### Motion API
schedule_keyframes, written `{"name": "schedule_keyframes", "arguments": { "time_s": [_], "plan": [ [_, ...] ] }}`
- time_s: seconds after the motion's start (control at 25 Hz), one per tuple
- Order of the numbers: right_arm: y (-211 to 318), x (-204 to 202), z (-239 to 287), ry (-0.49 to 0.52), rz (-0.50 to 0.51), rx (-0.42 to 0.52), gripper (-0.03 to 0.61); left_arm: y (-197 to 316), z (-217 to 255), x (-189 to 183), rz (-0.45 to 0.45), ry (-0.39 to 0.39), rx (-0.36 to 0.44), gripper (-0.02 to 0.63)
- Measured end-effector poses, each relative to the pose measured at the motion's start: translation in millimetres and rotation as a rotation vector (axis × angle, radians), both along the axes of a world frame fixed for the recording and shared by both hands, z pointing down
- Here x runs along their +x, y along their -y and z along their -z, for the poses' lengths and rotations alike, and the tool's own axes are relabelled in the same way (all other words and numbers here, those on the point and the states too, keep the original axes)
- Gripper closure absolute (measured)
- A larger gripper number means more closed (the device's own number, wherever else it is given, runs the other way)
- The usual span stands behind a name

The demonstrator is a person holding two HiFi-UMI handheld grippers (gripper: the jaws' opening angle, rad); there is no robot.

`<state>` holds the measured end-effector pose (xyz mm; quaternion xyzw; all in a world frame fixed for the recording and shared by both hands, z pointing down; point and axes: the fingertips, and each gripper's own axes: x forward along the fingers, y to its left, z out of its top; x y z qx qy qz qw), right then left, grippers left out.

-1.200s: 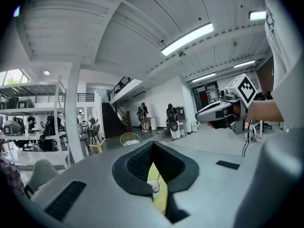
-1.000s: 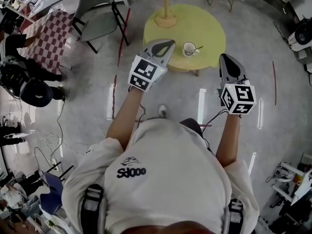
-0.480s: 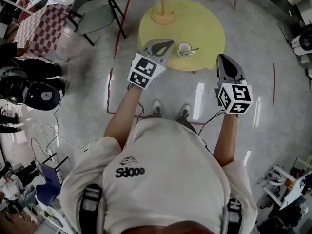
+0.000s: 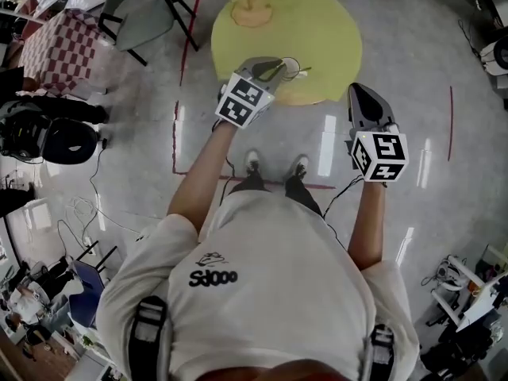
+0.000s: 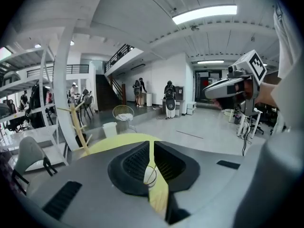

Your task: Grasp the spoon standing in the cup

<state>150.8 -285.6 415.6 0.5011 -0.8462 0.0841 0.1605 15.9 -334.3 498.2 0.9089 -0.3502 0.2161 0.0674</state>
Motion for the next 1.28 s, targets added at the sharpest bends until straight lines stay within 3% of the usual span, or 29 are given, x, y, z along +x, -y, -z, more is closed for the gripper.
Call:
{"name": "schedule_keyframes", "arguments": {
  "time_s": [0.08,0.2,0.44,0.72,1.28],
  "plan": [
    [1.2,7.1,-7.7,-0.005,-0.007,-0.020,0.556,7.7,-15.1,11.1,-0.017,0.025,-0.032,0.587],
    [0.5,22.1,-20.1,-0.015,-0.032,-0.055,0.557,15.6,-40.8,32.0,-0.062,0.059,-0.085,0.494],
    [5.9,64.0,-43.0,-0.002,-0.067,-0.108,0.556,32.2,-91.7,80.8,-0.127,0.145,-0.150,0.485],
    [7.3,85.5,-64.9,-0.005,-0.104,-0.145,0.556,45.0,-147.0,100.8,-0.172,0.301,-0.180,0.491],
    [14.9,101.5,-81.9,-0.011,-0.128,-0.196,0.557,68.8,-172.3,110.4,-0.125,0.345,-0.181,0.564]
  ]
}}
